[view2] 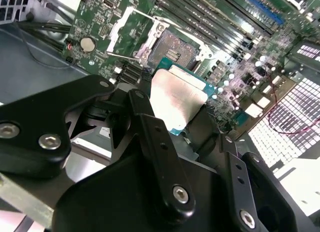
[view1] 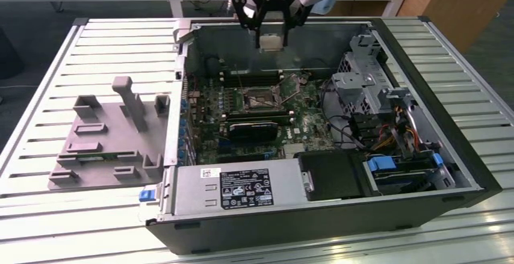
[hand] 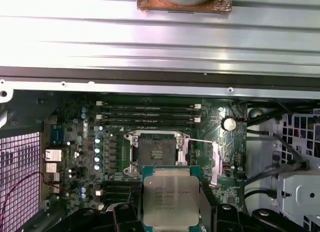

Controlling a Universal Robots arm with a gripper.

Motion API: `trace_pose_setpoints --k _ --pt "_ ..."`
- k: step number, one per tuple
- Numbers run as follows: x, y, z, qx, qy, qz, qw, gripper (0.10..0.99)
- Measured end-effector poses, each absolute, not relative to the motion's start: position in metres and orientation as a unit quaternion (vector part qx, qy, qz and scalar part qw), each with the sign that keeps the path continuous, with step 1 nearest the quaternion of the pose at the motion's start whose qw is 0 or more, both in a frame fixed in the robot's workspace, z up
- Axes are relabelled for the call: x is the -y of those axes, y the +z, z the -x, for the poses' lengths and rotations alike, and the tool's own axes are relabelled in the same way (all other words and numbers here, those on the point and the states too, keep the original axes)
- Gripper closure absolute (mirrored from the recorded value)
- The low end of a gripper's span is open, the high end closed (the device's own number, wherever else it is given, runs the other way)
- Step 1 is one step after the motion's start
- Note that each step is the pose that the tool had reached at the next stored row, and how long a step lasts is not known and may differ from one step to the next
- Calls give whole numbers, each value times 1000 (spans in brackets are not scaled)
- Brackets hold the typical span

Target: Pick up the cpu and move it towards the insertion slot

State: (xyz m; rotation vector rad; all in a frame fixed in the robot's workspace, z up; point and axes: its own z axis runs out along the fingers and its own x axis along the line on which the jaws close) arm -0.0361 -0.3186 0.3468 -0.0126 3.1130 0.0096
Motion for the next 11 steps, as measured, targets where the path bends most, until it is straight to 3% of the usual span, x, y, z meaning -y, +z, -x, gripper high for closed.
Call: trace_pose_setpoints --k 11 --pt "311 343 36 -1000 2 9 14 549"
